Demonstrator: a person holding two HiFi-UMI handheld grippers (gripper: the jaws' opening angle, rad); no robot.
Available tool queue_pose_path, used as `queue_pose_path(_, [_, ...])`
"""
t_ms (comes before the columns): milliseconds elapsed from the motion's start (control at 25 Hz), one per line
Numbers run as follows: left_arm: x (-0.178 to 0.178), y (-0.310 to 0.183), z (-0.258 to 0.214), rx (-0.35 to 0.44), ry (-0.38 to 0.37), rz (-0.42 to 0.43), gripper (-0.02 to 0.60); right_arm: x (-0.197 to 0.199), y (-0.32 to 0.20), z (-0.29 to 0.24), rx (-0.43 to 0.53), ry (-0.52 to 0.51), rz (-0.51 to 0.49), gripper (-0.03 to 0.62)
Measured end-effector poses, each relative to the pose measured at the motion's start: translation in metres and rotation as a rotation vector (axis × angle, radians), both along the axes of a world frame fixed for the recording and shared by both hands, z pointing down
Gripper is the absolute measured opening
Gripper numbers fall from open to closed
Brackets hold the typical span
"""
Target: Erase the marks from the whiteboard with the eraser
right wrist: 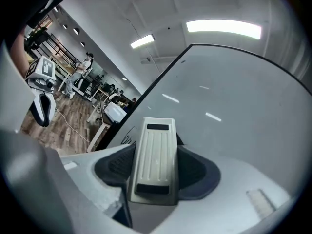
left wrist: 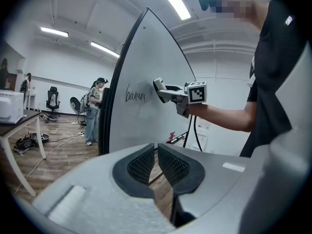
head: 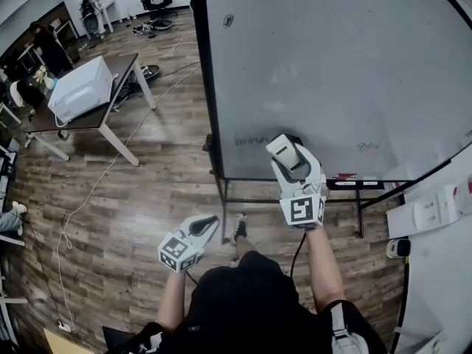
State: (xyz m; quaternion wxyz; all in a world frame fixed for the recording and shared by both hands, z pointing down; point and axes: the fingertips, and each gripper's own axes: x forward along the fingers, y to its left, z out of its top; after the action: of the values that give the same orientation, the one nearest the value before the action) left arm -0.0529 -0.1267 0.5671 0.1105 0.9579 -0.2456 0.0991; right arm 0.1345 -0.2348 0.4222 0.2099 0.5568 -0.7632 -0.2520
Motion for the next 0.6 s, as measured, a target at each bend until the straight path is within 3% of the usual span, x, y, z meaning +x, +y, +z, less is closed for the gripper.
queue_pose_path(240, [0.001, -0.024, -0.006, 0.020, -0.003, 0.012, 0.032, 0.002, -0.024, -0.038, 0.124, 0.050, 0.026, 0.262])
queue_pose_path(600, [0.000, -0.045, -0.004, -0.006, -0.026, 0.005, 0.032, 0.001, -0.047, -0.030, 0.115, 0.105, 0.081, 0.261])
